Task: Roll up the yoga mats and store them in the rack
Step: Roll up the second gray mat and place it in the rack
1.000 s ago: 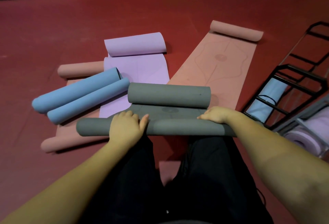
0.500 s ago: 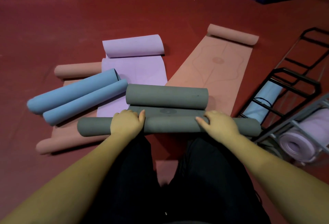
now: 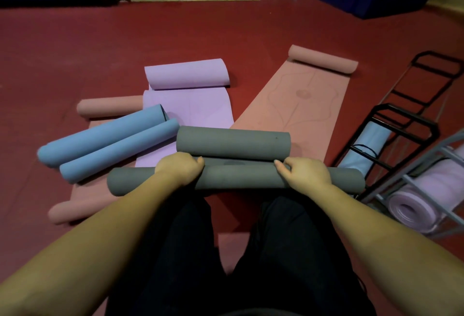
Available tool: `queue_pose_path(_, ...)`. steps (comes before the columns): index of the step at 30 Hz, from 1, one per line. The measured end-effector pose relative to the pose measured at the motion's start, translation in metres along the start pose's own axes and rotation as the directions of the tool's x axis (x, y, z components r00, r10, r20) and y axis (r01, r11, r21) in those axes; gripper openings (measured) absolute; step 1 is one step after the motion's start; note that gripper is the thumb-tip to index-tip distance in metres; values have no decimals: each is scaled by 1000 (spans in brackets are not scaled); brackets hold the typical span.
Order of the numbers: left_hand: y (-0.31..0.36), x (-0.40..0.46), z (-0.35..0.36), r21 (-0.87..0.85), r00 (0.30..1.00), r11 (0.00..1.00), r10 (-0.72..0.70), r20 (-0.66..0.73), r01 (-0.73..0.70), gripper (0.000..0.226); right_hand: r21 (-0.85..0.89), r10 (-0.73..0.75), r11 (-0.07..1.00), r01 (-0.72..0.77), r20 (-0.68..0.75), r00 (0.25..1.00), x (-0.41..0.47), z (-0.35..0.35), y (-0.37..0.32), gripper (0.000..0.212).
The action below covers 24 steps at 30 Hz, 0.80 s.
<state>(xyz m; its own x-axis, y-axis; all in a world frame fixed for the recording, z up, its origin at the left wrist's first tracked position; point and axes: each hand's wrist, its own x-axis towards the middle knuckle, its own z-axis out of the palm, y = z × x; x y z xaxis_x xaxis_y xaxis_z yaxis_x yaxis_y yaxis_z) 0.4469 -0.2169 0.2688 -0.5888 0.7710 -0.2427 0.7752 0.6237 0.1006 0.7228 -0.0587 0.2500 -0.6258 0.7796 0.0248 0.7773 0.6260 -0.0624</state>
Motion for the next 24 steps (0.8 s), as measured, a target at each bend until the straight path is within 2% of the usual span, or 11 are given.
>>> queue_pose_path(2, 0, -4, -8, 28, 999, 1000, -1, 46, 0, 57, -13, 12, 1000, -11, 78, 997, -2, -11, 0, 59)
queue_pose_path(5, 2, -6, -16, 16, 982, 1000, 20, 188, -23, 56, -15, 2, 1000, 1, 214, 977, -6, -24, 4, 59)
queue_pose_path(10, 11, -11, -11, -27, 935, 1000, 11, 353, -1, 52, 10, 7, 1000, -13, 442, 897, -6, -20, 0, 62)
queue_pose_path(13, 6, -10, -4, 26, 943, 1000, 6, 334, -16, 56, 46, -9, 999, -16, 504, 864, -1, -16, -3, 60)
queue_pose_path(16, -3, -9, 7, 107, 973, 994, 4, 233, -30, 68, 76, -14, 997, -31, 531, 847, 2, -13, -1, 59)
queue_pose_path(19, -8, -6, 13, 95, 980, 995, 22, 197, -41, 56, 86, 6, 995, -56, 494, 870, 4, -9, 0, 58)
queue_pose_path(21, -8, -4, 11, 18, 986, 1000, -24, 165, 21, 52, 93, 26, 993, -76, 456, 890, 6, -8, 0, 57)
queue_pose_path(24, -4, -1, 10, -11, 994, 999, -32, 100, 34, 43, 102, 36, 990, -93, 463, 885, 15, -6, 0, 58)
